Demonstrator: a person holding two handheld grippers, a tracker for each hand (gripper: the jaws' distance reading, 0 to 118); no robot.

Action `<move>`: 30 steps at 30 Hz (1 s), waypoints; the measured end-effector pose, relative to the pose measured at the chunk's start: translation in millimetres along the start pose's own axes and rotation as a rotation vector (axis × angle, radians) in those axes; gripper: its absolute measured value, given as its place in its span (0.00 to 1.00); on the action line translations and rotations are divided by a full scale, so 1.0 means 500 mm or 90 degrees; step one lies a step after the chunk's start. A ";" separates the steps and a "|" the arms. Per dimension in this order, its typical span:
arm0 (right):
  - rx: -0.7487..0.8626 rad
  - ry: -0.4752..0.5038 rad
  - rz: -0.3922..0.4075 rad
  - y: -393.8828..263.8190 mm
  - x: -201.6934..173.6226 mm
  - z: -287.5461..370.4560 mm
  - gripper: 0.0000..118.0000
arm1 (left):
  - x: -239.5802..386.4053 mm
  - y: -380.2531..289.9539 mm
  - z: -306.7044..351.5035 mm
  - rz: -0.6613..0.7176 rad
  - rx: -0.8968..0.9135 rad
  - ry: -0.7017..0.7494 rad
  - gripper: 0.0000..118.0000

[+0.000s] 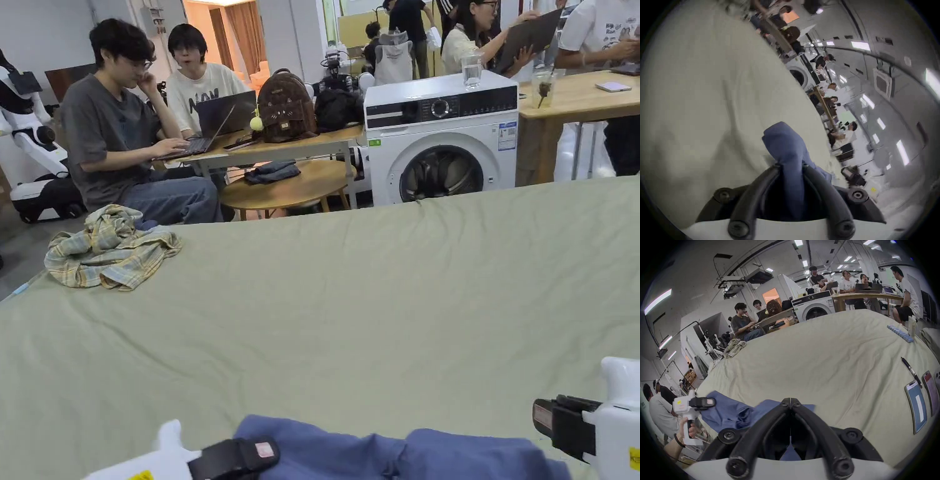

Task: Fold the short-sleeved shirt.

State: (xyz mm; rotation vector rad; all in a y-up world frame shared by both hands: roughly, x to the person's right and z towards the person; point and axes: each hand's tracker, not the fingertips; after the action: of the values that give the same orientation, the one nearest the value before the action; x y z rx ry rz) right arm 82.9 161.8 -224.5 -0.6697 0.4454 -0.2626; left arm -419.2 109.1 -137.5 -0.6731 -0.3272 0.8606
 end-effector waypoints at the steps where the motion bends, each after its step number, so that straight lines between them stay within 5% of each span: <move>1: 0.001 0.001 -0.001 0.000 0.000 -0.001 0.00 | 0.022 0.009 0.025 -0.039 0.009 0.023 0.04; 6: -0.004 0.010 0.006 -0.006 -0.006 -0.006 0.00 | 0.165 0.020 0.031 -0.152 -0.001 0.067 0.04; 10: -0.005 0.008 0.009 -0.007 -0.008 -0.005 0.00 | 0.252 -0.039 -0.118 -0.169 -0.073 0.011 0.04; 16: 0.000 0.011 0.012 -0.001 -0.011 0.001 0.00 | 0.332 -0.163 -0.355 -0.312 -0.179 0.056 0.05; 18: 0.001 0.000 0.021 -0.003 -0.013 0.001 0.00 | 0.347 -0.182 -0.377 -0.293 -0.212 0.015 0.37; 21: 0.001 0.001 0.020 -0.004 -0.004 -0.001 0.00 | 0.356 -0.174 -0.375 -0.260 -0.210 -0.083 0.42; 25: 0.003 -0.006 0.007 -0.003 0.012 -0.002 0.00 | 0.369 -0.153 -0.365 -0.260 -0.184 -0.054 0.31; 26: 0.003 -0.006 0.005 -0.002 0.014 -0.002 0.00 | 0.364 -0.158 -0.376 -0.264 -0.187 -0.034 0.07; 27: 0.002 -0.007 0.003 -0.001 0.017 -0.002 0.00 | 0.356 -0.167 -0.390 -0.277 -0.195 0.000 0.00; 30: 0.003 -0.006 -0.002 0.000 0.018 0.001 0.00 | 0.316 -0.206 -0.456 -0.280 -0.289 0.038 0.00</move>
State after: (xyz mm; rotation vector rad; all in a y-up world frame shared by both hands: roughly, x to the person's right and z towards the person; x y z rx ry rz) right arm 91.1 158.6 -226.8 -0.6661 0.4348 -0.2638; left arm -142.1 91.8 -239.9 -0.9985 -0.6016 0.3427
